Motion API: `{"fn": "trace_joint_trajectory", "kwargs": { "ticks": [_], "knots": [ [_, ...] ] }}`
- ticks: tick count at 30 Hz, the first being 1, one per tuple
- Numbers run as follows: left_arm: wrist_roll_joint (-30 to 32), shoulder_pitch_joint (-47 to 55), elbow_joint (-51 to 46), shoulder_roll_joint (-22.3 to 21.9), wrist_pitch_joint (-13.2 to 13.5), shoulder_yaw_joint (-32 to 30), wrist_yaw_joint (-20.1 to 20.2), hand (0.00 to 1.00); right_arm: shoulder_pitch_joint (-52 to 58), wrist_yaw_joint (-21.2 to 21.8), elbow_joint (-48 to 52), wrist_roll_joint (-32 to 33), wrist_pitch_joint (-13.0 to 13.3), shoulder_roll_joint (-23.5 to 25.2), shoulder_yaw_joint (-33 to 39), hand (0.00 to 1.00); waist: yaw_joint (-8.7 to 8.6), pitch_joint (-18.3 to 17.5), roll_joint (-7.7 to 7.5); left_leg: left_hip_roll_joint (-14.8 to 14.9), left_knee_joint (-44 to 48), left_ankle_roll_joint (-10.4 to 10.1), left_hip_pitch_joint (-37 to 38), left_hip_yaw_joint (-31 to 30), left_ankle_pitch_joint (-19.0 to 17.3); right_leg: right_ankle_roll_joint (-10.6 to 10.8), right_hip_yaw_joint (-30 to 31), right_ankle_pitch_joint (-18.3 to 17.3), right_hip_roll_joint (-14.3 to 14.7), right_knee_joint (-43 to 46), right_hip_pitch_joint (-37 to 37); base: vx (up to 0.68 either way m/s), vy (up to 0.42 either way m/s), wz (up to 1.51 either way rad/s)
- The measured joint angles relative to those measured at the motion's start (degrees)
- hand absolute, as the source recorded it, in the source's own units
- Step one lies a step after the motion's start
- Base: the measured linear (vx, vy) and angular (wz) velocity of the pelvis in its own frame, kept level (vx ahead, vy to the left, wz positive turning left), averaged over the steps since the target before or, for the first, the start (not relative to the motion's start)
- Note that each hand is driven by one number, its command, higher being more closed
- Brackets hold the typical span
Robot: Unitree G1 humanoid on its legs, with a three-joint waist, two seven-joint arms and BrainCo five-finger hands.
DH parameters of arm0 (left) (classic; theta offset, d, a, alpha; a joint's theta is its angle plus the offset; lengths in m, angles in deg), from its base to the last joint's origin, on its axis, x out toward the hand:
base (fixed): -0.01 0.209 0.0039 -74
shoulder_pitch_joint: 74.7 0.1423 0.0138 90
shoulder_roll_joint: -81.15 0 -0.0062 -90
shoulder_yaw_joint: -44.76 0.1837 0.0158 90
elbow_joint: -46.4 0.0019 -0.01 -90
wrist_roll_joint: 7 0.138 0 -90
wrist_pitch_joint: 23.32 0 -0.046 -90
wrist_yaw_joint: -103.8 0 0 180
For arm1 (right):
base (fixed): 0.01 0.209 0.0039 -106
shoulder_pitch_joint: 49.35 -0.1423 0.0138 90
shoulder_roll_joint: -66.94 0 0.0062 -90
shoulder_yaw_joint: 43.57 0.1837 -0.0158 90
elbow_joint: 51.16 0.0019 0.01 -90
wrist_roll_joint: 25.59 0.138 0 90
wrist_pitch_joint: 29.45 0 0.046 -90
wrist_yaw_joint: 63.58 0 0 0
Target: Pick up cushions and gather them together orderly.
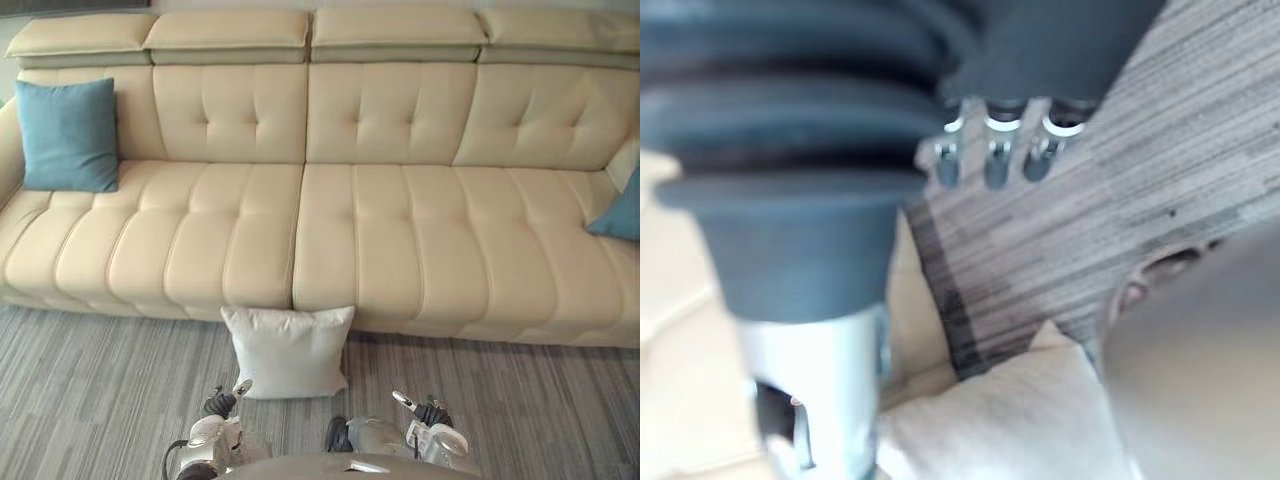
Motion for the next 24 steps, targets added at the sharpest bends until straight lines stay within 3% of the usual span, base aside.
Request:
{"fn": "trace_joint_trajectory", "kwargs": {
  "ticks": [2, 5, 6, 7, 9, 11, 16, 19, 24],
  "knots": [
    [0.01, 0.00, -0.73, -0.06, 0.01, -0.27, -0.01, 0.00, 0.21, -0.02, -0.11, 0.03, -0.40, 0.06, 0.09, 0.00, 0.80, 0.33, -0.79, 0.20, -5.19, 2.01, -2.24, 2.33, -1.38, 0.60, 1.74, 0.37, -0.84, -1.93, 2.95, 0.35, 0.082, -0.41],
    [0.03, -0.14, -1.08, 0.11, 0.09, -0.26, -0.01, 0.00, 0.38, -0.05, 0.07, 0.02, -0.44, 0.29, 0.12, 0.00, 0.94, 0.50, -1.16, -0.65, -18.04, 2.46, -4.88, 4.55, -2.42, 1.40, 3.12, 0.47, -3.45, -1.39, 6.43, 0.35, 0.222, -0.20],
    [0.03, -0.07, -1.07, 0.06, 0.11, -0.11, -0.03, 0.00, 1.32, -0.04, 0.19, 0.02, -0.43, 0.24, 0.14, 0.00, 0.93, 0.35, -1.01, -1.32, -24.09, 3.46, -4.95, 4.97, -0.05, 2.68, 3.22, 0.37, -3.81, -0.68, 6.97, 0.33, 0.308, 0.00],
    [0.05, 0.33, -0.70, 0.33, 0.13, 0.62, 0.00, 0.00, 2.07, -0.08, 0.34, -0.02, -0.52, 0.43, 0.16, 0.00, 1.38, -1.15, -1.21, -3.17, -31.11, 5.11, -4.59, 4.96, 5.05, 5.73, 4.67, -1.48, -4.75, 1.91, 6.71, 0.26, 0.250, 0.08],
    [0.06, 0.72, -0.42, 2.75, 0.14, 1.18, -0.07, 0.00, 2.55, -0.01, 0.27, -0.08, -0.40, 2.80, 0.29, 0.00, 0.82, -2.38, -4.27, -6.17, -34.32, 5.16, -3.28, 4.90, 5.01, 5.43, 6.81, -0.79, -6.49, 0.83, 6.86, 0.26, 0.202, 0.24],
    [0.10, 0.99, 0.46, 3.99, 0.09, 1.23, -0.03, 0.00, 2.53, 0.00, 0.00, -0.14, -0.43, 4.08, 0.71, 0.00, 0.91, -3.46, -5.97, -7.13, -36.69, 5.03, -2.22, 4.96, 5.22, 5.66, 7.03, 1.39, -6.69, -0.35, 7.50, 0.20, 0.086, 0.14],
    [0.18, 2.79, 1.62, 3.91, -0.02, 1.40, 0.05, 0.00, 2.72, 0.03, -0.42, -0.63, -0.44, 4.10, 0.71, 0.00, 0.54, -4.61, -5.15, -9.09, -50.31, 4.36, 5.82, 6.43, 11.20, 5.93, 8.61, 7.46, -6.28, -2.20, 9.05, 0.08, -0.002, -0.05],
    [0.19, 3.20, 2.20, 3.97, -0.11, 1.65, 0.05, 0.00, 2.70, 0.02, -1.43, -0.66, -0.42, 3.58, 0.76, 0.00, 0.62, -4.98, -4.96, -9.62, -54.87, 4.07, 7.01, 6.65, 13.99, 5.99, 9.47, 8.20, -5.60, -4.58, 9.40, -0.03, -0.026, -0.06],
    [0.16, 3.93, 2.88, 3.46, -0.45, 2.80, 0.02, 0.00, 2.66, 0.03, -1.88, -0.63, -0.40, 2.06, 0.78, 0.00, 0.71, -4.46, -3.18, -10.79, -62.26, 3.75, 10.44, 6.65, 18.75, 5.99, 9.56, 8.25, -5.06, -7.07, 10.93, -0.08, -0.032, 0.00]
  ]
}}
